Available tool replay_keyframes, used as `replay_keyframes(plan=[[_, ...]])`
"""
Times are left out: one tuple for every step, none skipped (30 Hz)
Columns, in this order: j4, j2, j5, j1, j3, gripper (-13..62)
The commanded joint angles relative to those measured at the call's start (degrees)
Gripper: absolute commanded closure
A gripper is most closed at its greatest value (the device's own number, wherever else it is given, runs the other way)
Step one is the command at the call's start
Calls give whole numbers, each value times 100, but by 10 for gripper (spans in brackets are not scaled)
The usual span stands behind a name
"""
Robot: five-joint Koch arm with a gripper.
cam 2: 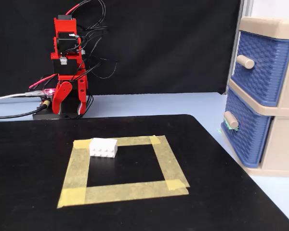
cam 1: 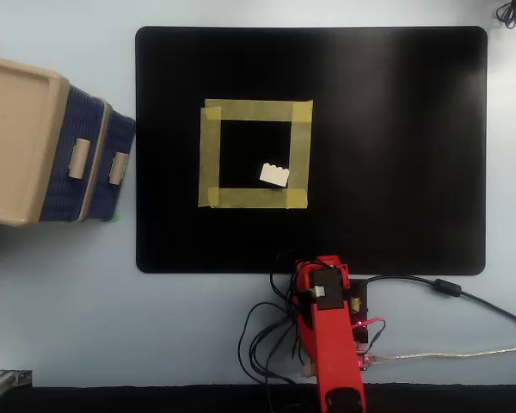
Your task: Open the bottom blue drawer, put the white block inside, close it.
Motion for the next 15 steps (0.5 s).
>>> replay_keyframes(plan=[[642,237,-18,-88,88,149],[642,237,-18,-88,88,149],[642,237,-18,-88,88,149],[642,237,-18,-88,88,149],[642,237,-18,-88,88,149],[633,237,-26,-88,70,149],[633,237,-44,-97,62,150],[633,237,-62,-88,53,152],[642,237,-70,-70,-44,153],[642,237,-79,-70,-264,154],[642,237,-97,-62,-615,154],[642,237,-141,-97,-1063,155],[642,246,-220,-123,-1538,155],[624,211,-378,-264,-2153,156],[554,141,-571,-510,-2584,156]])
